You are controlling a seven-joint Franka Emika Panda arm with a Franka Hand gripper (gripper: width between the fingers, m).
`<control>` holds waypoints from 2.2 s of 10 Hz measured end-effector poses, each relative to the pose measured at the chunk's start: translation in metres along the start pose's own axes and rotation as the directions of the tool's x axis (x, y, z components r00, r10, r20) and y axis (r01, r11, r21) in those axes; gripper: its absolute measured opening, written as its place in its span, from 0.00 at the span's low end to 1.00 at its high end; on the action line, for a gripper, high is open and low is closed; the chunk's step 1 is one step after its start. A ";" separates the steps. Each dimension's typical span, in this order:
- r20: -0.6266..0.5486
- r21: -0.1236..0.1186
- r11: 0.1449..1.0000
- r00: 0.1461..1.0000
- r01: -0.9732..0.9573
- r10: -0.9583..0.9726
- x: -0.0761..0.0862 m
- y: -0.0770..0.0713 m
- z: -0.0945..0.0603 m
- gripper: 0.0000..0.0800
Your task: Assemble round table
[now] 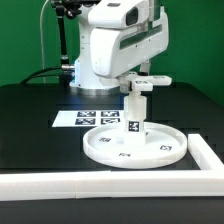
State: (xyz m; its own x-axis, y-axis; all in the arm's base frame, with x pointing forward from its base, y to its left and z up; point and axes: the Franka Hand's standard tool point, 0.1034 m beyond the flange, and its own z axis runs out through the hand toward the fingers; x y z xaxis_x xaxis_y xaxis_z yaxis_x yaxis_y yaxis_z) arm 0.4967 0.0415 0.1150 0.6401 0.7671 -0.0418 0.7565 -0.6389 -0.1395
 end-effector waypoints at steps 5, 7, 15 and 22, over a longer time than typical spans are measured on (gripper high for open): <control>0.005 0.006 1.000 1.000 -0.004 0.004 -0.002 0.001 0.010 0.57; 0.009 0.010 1.000 1.000 -0.005 0.005 -0.002 0.001 0.015 0.57; -0.007 -0.009 1.000 1.000 0.002 -0.002 -0.001 0.005 0.014 0.57; -0.011 -0.005 0.985 0.985 -0.174 0.173 -0.001 0.004 0.014 0.57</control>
Offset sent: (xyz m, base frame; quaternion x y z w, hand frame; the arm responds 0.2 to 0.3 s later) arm 0.0008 0.0055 -0.0089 -0.0031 0.0140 0.0046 0.9999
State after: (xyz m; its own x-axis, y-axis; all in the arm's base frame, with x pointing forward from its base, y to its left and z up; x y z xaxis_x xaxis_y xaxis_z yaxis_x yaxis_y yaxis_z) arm 0.4978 0.0391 0.1003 0.7630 0.6440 -0.0548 0.6347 -0.7626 -0.1249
